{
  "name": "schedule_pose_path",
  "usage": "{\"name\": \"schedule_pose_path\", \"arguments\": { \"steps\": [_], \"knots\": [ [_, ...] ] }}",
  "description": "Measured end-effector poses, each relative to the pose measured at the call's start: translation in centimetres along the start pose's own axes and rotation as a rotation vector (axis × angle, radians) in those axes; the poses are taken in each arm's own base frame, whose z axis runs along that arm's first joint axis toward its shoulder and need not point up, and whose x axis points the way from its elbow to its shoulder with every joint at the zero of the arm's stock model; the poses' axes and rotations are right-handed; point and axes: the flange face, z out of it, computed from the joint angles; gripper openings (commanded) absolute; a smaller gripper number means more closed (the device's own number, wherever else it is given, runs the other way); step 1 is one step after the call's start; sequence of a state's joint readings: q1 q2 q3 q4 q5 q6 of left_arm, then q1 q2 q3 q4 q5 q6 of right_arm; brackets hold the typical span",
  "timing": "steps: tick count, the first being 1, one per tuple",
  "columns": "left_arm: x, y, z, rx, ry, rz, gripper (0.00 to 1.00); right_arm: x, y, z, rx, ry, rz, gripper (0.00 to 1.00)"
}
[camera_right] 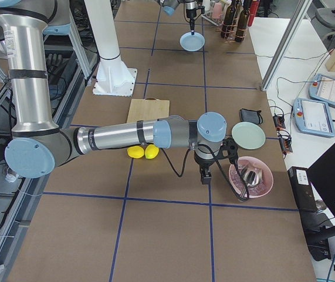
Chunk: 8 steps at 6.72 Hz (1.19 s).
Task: Pick orange to plate
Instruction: 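Slide the light blue plate toward the table center with the left gripper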
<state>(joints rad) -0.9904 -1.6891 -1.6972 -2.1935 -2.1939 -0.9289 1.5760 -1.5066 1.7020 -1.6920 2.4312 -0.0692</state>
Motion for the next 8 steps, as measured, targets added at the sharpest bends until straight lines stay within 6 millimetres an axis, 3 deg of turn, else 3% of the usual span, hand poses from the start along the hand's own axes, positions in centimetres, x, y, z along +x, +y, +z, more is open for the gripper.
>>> {"name": "schedule_pose_path", "arguments": {
  "steps": [2,3,5,6,7,8],
  "knots": [
    [9.1,-6.3,-2.4,0.001,0.004,-0.077,0.00,-1.1,-0.3,0.7,-0.013,-0.003,0.006,1.00],
    [14.4,-7.0,-1.7,-0.020,0.029,-0.146,0.00,-2.2,-0.7,0.9,-0.016,-0.004,0.019,1.00],
    [25.3,-3.3,4.0,-0.045,0.075,-0.271,0.00,-6.6,-1.7,1.1,0.008,-0.012,0.066,1.00],
    [29.2,-0.9,7.4,-0.039,0.101,-0.316,0.00,-9.1,-2.2,1.6,0.033,-0.023,0.096,1.00],
    [32.2,0.8,10.4,-0.022,0.115,-0.345,0.00,-11.3,-2.5,2.3,0.053,-0.039,0.123,1.00],
    [33.9,2.1,12.5,0.000,0.116,-0.350,0.00,-13.0,-2.6,3.0,0.060,-0.054,0.140,1.00]
  ]
}}
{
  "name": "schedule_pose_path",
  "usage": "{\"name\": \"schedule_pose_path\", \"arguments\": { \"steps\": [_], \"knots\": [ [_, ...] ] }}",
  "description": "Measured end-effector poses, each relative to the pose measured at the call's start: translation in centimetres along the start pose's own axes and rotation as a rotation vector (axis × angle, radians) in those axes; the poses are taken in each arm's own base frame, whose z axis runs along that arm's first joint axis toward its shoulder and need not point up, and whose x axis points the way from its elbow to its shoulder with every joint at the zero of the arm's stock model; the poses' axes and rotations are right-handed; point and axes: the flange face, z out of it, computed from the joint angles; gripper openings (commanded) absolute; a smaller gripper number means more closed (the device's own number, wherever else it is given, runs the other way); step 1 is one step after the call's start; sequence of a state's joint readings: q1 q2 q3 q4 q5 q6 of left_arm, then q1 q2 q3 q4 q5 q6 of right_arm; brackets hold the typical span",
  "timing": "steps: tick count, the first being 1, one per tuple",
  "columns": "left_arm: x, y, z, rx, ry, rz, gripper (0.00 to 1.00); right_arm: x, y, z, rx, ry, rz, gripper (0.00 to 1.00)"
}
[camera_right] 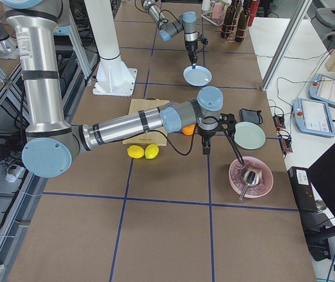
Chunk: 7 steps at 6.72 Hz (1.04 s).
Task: Pick orange to plate
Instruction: 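Slide the light blue plate toward the table center with the left gripper, then release the plate and withdraw the left gripper while the right gripper reaches the tangerine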
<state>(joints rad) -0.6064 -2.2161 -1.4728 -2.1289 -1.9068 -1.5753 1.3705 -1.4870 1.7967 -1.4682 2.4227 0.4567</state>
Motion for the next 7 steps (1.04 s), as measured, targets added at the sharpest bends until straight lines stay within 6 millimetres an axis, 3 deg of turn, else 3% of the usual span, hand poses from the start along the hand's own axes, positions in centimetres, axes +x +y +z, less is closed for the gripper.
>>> {"name": "schedule_pose_path", "arguments": {
  "steps": [1,2,3,5,7],
  "knots": [
    [-0.1,1.0,1.2,0.008,0.000,0.005,0.27,-1.3,0.2,0.4,0.001,-0.009,0.010,1.00],
    [-0.6,1.3,1.7,0.011,-0.003,0.009,0.80,-2.0,0.4,0.7,-0.002,-0.013,0.012,1.00],
    [-1.3,1.3,2.0,0.013,-0.009,0.027,1.00,-2.8,0.4,1.0,-0.005,-0.014,0.013,1.00],
    [-2.2,0.4,1.3,0.022,-0.001,0.075,1.00,-4.8,0.4,2.0,-0.016,-0.011,0.022,1.00],
    [-2.3,-3.2,-2.6,0.002,0.028,0.071,1.00,-8.0,0.9,4.3,-0.023,0.016,0.014,1.00]
  ]
}}
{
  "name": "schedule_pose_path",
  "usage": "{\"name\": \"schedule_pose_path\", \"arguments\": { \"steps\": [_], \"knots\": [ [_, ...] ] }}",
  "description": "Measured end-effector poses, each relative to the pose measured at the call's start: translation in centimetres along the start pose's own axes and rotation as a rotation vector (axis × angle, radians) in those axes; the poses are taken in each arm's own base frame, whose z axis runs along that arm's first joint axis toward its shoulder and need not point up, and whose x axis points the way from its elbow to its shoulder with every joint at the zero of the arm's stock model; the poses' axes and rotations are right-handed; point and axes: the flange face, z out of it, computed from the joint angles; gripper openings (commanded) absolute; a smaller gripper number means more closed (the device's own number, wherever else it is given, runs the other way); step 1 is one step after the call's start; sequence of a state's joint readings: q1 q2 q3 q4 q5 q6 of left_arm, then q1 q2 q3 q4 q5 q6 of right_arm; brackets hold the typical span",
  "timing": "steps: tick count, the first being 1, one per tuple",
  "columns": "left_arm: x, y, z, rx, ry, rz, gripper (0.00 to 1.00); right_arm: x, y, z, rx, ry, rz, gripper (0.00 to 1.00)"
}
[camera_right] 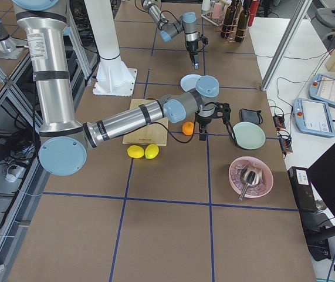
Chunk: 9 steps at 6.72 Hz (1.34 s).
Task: Pick orange to plate
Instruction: 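Release the plate and withdraw the left gripper while the right gripper reaches the tangerine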
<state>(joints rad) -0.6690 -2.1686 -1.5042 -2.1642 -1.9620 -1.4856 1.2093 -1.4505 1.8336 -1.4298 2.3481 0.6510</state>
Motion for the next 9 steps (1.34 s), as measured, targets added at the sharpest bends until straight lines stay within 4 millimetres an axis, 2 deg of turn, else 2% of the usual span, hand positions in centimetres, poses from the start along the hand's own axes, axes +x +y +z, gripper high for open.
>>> {"name": "schedule_pose_path", "arguments": {
  "steps": [1,3,4,5,6,7,9],
  "knots": [
    [-0.4,-1.3,-2.5,-0.017,-0.001,0.021,1.00,-2.6,0.7,1.9,0.013,0.014,-0.007,1.00],
    [-0.9,-2.6,-7.1,-0.016,-0.090,0.114,1.00,-8.8,3.5,6.9,0.055,0.027,-0.041,1.00],
    [-2.2,-3.5,-9.6,-0.002,-0.126,0.165,1.00,-11.7,5.2,9.7,0.061,0.045,-0.080,1.00],
    [-4.0,-4.3,-12.0,0.017,-0.144,0.213,1.00,-13.6,6.4,11.9,0.061,0.065,-0.112,1.00],
    [-5.4,-5.0,-13.4,0.030,-0.154,0.248,1.00,-14.4,7.0,13.5,0.057,0.083,-0.129,1.00],
    [-6.0,-5.3,-13.9,0.036,-0.160,0.260,1.00,-14.5,7.3,14.4,0.049,0.095,-0.137,1.00],
    [-6.4,-5.4,-14.1,0.038,-0.166,0.265,1.00,-14.2,7.2,16.1,0.036,0.120,-0.141,1.00]
  ]
}}
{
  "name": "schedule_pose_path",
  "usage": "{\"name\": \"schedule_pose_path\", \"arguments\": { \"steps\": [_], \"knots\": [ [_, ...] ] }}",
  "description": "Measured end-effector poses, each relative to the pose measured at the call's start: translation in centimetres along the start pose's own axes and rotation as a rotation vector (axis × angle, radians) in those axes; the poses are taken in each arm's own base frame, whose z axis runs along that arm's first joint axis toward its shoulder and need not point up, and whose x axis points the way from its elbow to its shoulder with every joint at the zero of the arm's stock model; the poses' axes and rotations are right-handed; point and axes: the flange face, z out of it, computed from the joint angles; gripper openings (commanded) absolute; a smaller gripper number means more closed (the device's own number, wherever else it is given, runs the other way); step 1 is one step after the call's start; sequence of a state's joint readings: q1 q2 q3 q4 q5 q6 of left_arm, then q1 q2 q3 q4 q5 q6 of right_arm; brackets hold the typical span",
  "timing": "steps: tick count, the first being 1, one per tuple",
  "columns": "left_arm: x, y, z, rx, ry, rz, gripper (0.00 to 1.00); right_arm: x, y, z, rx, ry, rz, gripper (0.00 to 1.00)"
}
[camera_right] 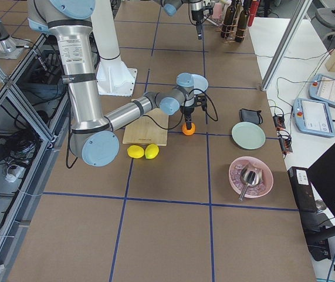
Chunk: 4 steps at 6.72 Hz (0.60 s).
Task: Pick orange to plate
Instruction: 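Close the right gripper around the orange tangerine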
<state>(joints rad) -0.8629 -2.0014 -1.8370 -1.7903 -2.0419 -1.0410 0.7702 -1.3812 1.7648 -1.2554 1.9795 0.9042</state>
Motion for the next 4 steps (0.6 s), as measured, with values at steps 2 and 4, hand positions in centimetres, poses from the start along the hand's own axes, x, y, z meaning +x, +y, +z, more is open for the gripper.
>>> {"name": "schedule_pose_path", "arguments": {
  "steps": [2,4],
  "knots": [
    [-0.2,0.0,0.1,0.000,-0.004,0.000,1.00,-0.5,-0.8,1.5,-0.007,0.014,-0.001,1.00],
    [-0.5,0.1,0.2,-0.001,-0.007,-0.001,1.00,-0.1,-1.2,2.5,-0.013,0.031,0.007,1.00]
  ]
}}
